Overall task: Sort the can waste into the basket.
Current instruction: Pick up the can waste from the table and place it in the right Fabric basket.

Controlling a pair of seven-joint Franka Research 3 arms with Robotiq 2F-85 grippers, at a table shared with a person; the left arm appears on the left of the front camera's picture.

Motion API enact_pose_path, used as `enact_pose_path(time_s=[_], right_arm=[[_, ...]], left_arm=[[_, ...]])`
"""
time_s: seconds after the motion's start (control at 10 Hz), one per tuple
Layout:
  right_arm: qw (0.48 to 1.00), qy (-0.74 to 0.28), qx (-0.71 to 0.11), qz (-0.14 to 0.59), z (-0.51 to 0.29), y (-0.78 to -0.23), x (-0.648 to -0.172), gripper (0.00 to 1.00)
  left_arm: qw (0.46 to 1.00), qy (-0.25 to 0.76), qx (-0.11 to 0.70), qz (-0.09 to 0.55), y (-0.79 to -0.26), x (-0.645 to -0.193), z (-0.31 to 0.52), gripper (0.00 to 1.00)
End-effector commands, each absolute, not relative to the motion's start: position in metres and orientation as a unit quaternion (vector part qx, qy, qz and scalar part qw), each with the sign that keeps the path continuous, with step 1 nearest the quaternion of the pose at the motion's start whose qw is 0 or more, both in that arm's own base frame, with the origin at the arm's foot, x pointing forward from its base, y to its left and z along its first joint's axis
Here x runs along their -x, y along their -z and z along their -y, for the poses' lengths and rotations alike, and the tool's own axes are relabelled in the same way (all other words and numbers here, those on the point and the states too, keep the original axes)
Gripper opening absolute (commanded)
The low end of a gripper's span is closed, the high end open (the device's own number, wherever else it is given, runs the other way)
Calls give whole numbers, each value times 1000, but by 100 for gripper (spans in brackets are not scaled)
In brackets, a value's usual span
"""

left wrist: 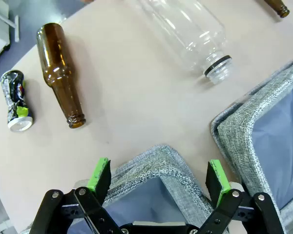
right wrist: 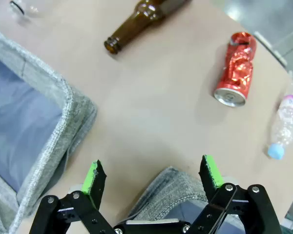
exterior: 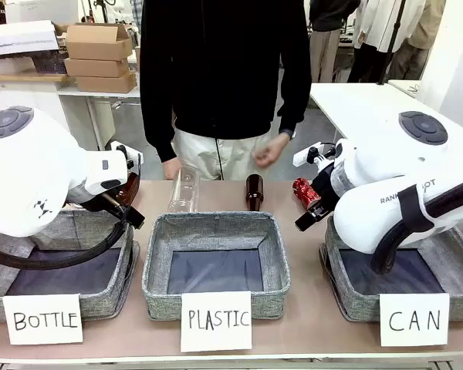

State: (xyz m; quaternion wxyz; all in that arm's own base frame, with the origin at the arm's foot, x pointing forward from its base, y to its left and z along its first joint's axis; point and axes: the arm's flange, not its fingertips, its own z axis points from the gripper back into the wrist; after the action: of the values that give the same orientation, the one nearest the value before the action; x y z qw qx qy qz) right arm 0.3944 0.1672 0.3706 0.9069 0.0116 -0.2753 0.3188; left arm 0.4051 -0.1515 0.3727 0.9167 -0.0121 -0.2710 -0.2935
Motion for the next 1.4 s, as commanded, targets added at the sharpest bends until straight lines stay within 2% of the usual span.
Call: enact_pose_path(time_s=[0.0, 0.9, 1.0, 1.1, 1.3], right_arm=[[907, -319, -12, 275, -167, -371, -394, 100], [907, -319, -11, 275, -167, -371, -394, 100], [921, -289, -10, 261, -167, -402, -396, 100], [924, -270, -49, 265, -160, -453, -381, 100], [924, -230, -49, 301, -138, -535, -322, 100]], left_arm=[[917, 294, 12, 271, -373, -405, 151, 100], [917, 293, 12, 271, -373, -405, 151, 100], [913, 277, 15, 300, -409, -403, 156, 100], [912, 259, 23, 316, -459, -391, 158, 100], [906, 217, 36, 362, -546, -333, 158, 100]])
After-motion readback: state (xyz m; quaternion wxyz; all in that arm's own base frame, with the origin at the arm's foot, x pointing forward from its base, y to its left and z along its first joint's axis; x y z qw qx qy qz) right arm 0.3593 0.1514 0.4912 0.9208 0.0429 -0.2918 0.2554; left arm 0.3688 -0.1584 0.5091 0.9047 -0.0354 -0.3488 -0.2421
